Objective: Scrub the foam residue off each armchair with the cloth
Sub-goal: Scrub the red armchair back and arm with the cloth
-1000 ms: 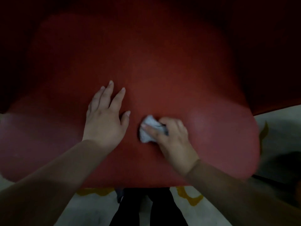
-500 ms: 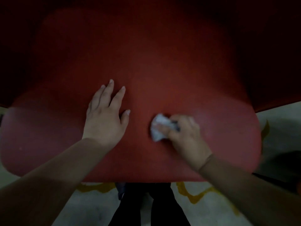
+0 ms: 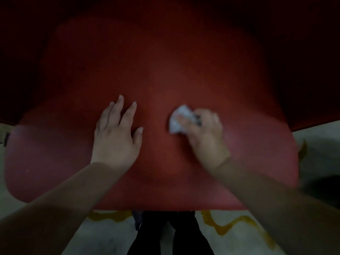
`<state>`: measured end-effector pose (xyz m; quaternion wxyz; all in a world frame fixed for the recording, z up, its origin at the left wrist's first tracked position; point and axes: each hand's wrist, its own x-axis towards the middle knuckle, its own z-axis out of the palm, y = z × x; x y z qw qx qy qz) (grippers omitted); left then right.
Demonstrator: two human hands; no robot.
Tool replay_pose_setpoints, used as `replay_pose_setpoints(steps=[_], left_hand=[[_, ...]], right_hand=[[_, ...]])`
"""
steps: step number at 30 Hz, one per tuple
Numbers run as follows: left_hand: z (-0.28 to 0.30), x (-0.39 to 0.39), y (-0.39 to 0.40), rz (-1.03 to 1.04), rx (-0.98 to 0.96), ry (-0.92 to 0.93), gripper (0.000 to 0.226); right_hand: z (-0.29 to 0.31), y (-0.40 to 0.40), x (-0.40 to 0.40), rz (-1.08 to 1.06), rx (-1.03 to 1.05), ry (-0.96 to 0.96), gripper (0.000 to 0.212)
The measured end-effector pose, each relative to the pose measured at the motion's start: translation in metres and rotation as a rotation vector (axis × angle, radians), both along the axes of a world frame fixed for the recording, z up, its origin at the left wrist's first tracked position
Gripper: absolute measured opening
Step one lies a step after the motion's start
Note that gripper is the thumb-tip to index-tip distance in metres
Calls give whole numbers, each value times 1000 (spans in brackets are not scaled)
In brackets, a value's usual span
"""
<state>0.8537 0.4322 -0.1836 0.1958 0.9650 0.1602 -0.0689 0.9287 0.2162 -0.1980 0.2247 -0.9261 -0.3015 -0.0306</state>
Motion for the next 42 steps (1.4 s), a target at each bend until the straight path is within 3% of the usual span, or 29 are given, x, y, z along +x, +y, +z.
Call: replay_pose_setpoints(steps=[2, 6, 11, 14, 18, 21, 25, 31, 42], left_hand=[[0, -2, 6, 21, 10, 0, 62], [-2, -5, 14, 51, 2, -22, 61], [-2, -9, 19, 117, -8, -41, 59], [1, -14, 22, 125, -7, -7, 58], [19, -23, 25, 80, 28, 80, 60], [48, -24, 25, 47, 48, 145, 61], [106, -21, 27, 61, 49, 159, 58], [203, -21, 39, 4, 125, 121, 55], [308, -48, 103, -93, 246, 124, 58]], right_hand=[[-6, 3, 43, -260, 4, -47, 38], [-10, 43, 124, -752, 145, 35, 28], [-14, 98, 55, -241, 92, 115, 41], [-12, 68, 11, -10, -15, 105, 54], [14, 7, -4, 207, -213, 146, 54], [44, -8, 7, -2, -238, 321, 46], [98, -7, 25, -288, -12, 431, 46], [192, 2, 21, -413, 211, 540, 44], [306, 70, 5, -481, 309, 653, 42]])
